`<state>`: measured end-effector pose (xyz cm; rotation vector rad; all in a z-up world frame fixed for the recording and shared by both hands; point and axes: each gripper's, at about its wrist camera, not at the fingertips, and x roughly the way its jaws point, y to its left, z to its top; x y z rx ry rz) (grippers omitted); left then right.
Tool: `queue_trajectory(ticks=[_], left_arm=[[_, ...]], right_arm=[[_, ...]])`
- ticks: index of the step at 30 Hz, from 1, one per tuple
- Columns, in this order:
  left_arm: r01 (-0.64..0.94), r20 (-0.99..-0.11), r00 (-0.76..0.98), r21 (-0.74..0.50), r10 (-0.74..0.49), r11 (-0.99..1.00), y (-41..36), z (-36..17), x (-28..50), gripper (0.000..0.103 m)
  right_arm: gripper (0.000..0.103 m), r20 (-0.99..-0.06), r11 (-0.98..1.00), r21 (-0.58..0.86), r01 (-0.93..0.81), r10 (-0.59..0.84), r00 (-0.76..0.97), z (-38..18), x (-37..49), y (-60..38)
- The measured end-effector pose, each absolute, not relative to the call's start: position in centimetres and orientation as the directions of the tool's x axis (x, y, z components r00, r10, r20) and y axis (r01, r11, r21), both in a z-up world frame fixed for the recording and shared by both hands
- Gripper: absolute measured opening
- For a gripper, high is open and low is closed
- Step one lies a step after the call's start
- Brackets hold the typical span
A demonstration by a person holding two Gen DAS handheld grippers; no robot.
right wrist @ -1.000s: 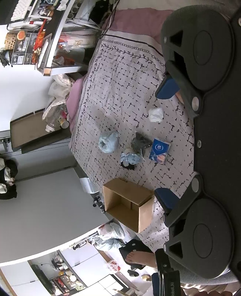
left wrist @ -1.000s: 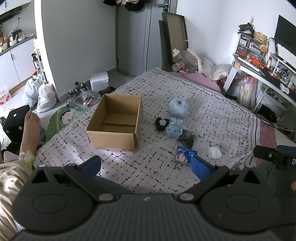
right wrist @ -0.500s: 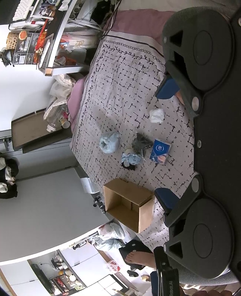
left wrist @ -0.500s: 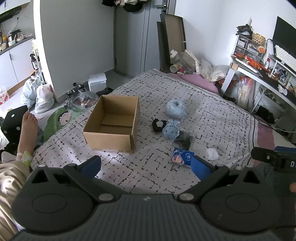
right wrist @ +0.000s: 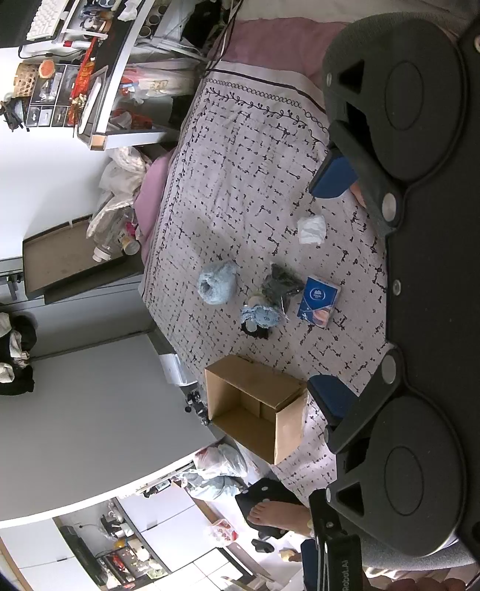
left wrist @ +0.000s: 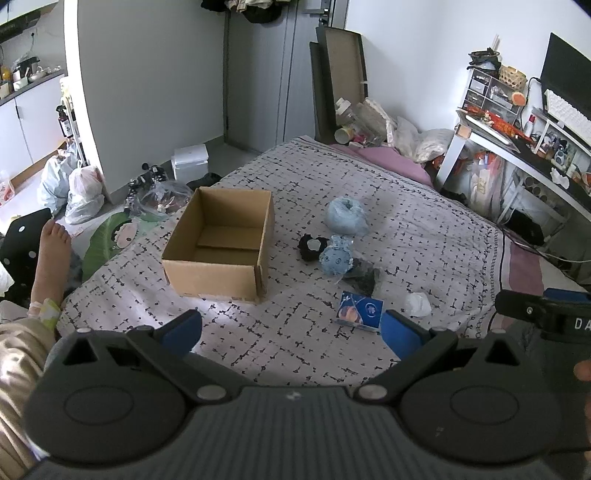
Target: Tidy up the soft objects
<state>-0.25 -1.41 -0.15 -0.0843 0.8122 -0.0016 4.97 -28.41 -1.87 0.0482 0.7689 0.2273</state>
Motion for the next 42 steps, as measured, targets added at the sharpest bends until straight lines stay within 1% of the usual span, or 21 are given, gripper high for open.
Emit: queue_trajectory(ticks=[22, 30, 38, 42], left_arm=[[-0.007, -0.722, 0.690, -0.091, -0.061, 0.996, -1.5, -0.3, -0.7, 0.102], [-0.009, -0.722, 0.689, -0.090, -0.059, 0.996, -1.8, -0.4, -0.7, 0.102], [0.016, -0.713, 0.697, -0.086, -0.072, 0.996, -2.5, -0.5, -0.4, 0.102], [-0.005, -0.703, 0.708, -0.096, -0.065, 0.995, -2.3, -0.8, 0.1, 0.102]], right_arm=[[0.103, -0.683, 0.976, 0.115, -0.184, 0.212, 0.699, -1.7, 4.8, -28.4], [0.103, -0.678, 0.971, 0.133, -0.201, 0.237, 0.696, -1.4, 4.6, -28.8], [0.103, -0.692, 0.976, 0.138, -0.169, 0.217, 0.689, -2.1, 5.8, -29.8], [0.103, -0.698, 0.977, 0.143, -0.158, 0.213, 0.684, -2.5, 6.6, -30.3]])
